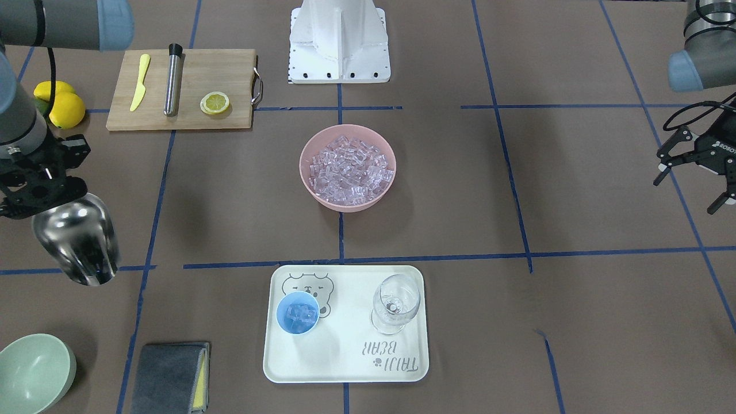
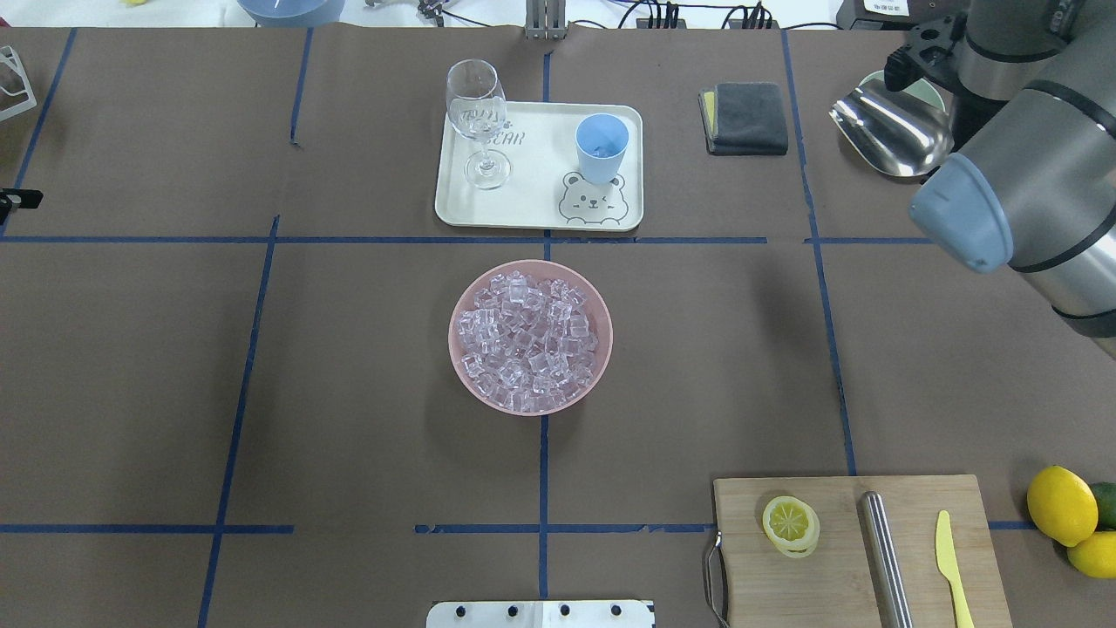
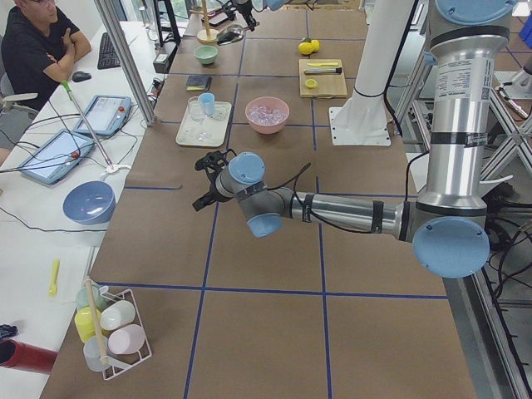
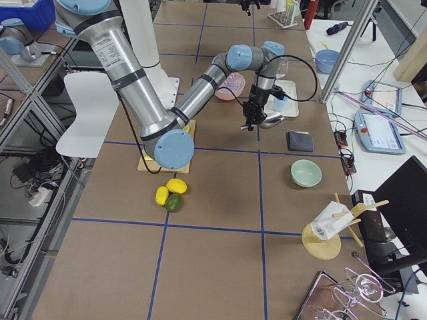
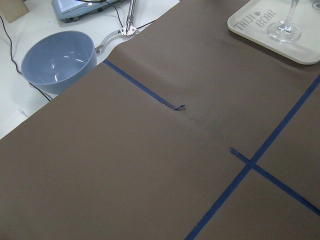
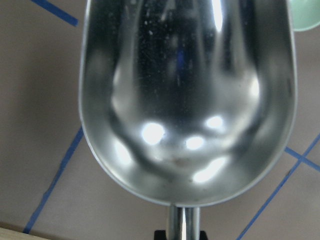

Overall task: Put ice in cup with scoop
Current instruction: 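Carry the empty scoop back beside the cutting board with the right gripper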

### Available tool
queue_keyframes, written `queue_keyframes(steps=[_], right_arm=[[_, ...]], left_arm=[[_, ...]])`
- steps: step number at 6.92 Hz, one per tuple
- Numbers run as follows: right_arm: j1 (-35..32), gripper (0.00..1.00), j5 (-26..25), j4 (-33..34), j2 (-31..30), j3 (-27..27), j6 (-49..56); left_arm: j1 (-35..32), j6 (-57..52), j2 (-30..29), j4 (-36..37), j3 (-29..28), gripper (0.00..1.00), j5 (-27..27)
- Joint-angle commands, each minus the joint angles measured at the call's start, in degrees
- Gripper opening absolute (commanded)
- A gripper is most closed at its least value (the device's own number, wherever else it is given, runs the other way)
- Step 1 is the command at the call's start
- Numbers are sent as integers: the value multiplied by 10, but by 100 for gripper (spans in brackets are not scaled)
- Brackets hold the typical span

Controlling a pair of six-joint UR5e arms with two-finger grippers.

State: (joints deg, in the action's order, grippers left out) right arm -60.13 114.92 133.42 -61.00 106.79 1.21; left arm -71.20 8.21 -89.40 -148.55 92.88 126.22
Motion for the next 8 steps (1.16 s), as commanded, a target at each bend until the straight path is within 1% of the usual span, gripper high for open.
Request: queue_keyframes(steps=[1, 2, 3, 4, 6, 7, 8], right_arm=[[-32, 0, 5, -5, -26, -2, -12], [-70, 0, 27, -41, -54, -4, -13], [-99, 0, 59, -79, -58, -58, -45], [-100, 0, 61, -100, -70, -73, -69], [-101, 0, 83, -158, -133, -58, -74], [-101, 0, 91, -182, -155, -48, -105], [-100, 0, 105, -225, -176, -46, -140]], left_arm=[[-1, -1, 5, 0, -8, 100, 1], [-3, -2, 9, 8, -14, 100, -1], [-4, 1, 7, 34, -16, 100, -1], [-26, -3, 1, 91, -12, 100, 0], [-46, -6, -6, 185, -8, 100, 4], [-52, -7, -16, 238, -1, 100, 6], [-60, -19, -13, 249, 11, 100, 7]])
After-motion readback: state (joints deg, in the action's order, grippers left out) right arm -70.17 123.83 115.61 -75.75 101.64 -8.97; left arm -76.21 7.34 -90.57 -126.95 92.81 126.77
